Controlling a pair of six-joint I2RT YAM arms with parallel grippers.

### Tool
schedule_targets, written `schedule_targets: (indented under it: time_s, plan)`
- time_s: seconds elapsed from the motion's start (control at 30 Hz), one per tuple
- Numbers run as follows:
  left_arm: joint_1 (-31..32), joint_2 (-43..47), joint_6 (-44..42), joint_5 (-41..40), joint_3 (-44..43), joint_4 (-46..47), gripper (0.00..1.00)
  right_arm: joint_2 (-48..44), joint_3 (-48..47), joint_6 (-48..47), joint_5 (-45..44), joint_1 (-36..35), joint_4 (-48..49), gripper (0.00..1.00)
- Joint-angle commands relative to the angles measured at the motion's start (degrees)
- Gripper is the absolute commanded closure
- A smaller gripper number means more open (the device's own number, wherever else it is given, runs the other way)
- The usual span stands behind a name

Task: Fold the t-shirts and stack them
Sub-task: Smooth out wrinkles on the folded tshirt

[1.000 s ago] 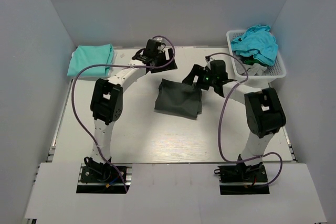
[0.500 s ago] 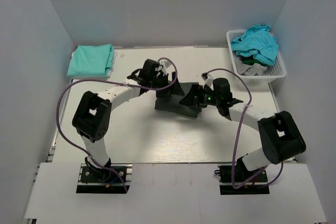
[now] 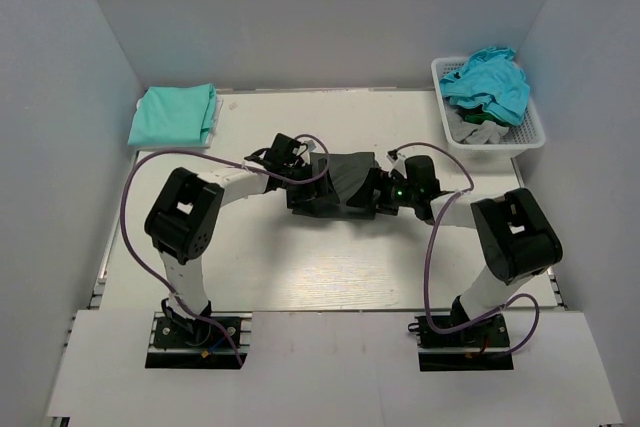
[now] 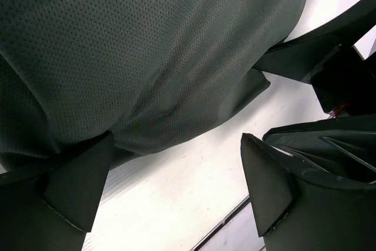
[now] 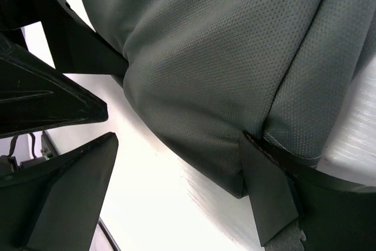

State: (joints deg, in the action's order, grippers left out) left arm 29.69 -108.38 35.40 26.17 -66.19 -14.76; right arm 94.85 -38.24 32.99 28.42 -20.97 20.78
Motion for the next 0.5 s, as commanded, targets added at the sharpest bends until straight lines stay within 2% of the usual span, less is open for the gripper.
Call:
schedule_targets:
  time_s: [0.0,0.17,0.3,0.4,0.47]
  plan:
    - [-0.2,0.0,-1.4,-4.6,0.5,-2.8,0.0,2.4,1.0,-3.2,-3.7,1.4,-5.6,0.09]
    - [0.4,5.4,-3.3,-11.0,-2.8,-6.9,0.0,-4.8,-0.9,-7.4,-1.4,1.3,-9.9,0.09]
    - [0.5,8.3,-5.7,-15.4,-7.4,-9.9,0.0,-14.0,-2.9,-10.5,2.4,1.2,-12.0,0.09]
    - [-0.2,9.0,-6.2,-21.2,-7.9,-11.4,0.0,-18.0,-4.0,-12.5,2.4,1.1,-13.9,0.09]
    - [-0.2,7.4,-6.2,-27.9,-10.4,-14.5,0.0,-19.7,-4.4,-12.7,1.5,1.2,-15.0,0.09]
